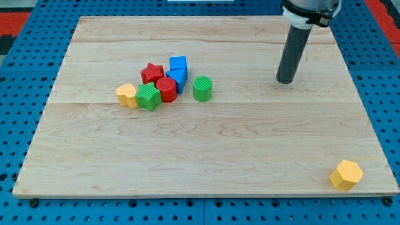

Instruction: Slide your hand to the right bottom corner

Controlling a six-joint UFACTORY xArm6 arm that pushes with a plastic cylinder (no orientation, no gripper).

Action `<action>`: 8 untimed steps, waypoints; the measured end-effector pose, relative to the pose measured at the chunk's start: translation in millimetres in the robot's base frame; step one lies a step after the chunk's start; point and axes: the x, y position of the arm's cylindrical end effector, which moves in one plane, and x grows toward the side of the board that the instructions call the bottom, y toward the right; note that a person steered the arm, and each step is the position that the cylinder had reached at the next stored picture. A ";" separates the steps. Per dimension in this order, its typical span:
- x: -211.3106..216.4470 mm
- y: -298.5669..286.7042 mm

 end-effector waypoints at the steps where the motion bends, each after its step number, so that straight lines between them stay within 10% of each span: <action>1: 6.1 3.8; 4: 114.3 -2.9; 6: 137.3 148.4; 8: 195.9 123.6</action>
